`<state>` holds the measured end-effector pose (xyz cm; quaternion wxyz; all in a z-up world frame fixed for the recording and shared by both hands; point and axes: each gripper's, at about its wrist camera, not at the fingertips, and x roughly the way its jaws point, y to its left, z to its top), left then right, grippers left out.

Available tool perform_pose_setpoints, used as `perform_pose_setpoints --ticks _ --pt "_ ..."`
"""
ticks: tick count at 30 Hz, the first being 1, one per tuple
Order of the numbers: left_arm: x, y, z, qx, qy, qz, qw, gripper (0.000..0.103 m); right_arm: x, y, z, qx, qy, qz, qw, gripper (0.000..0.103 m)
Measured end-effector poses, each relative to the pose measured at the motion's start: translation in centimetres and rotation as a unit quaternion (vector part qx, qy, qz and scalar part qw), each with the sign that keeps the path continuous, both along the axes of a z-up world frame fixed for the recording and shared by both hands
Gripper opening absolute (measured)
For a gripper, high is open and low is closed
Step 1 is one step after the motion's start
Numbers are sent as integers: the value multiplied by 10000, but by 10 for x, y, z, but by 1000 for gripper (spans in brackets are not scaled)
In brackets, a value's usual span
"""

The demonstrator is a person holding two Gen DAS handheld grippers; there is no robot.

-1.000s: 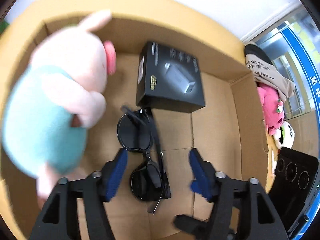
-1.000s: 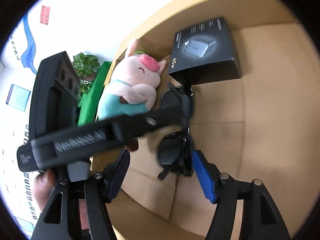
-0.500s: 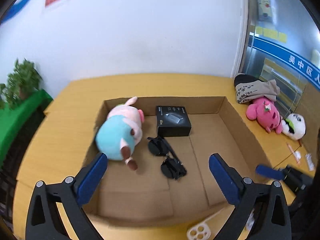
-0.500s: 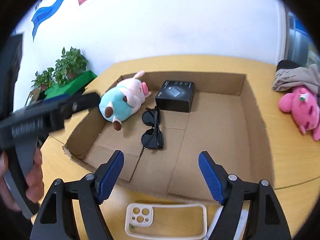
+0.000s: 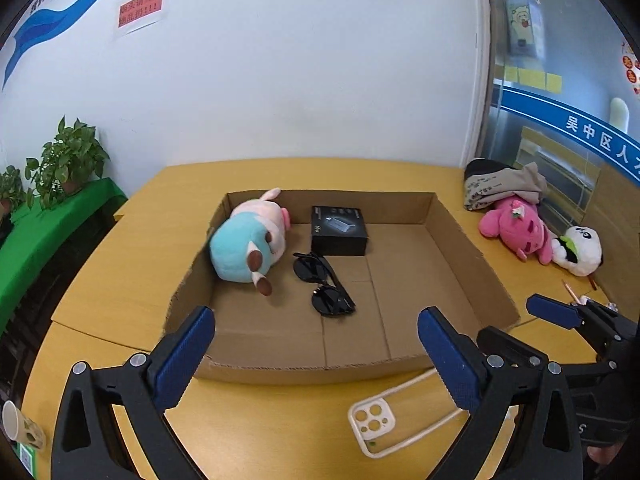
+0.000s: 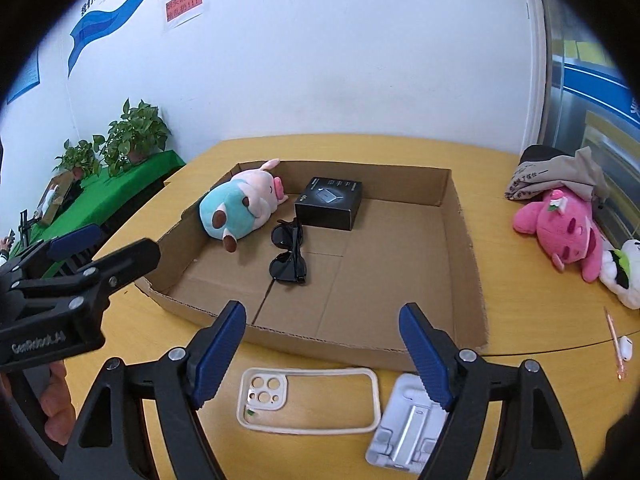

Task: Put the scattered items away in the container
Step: 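Withdraw the left gripper toward the white-rimmed phone case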

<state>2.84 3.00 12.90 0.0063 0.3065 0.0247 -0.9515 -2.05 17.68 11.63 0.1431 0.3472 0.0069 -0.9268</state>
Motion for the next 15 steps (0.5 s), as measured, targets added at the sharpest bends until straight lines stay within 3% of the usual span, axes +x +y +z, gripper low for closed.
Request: perform_pose_setpoints --ticks 15 --pt "8 0 -7 370 -121 5 9992 103 12 7 4 -69 41 -77 9999 79"
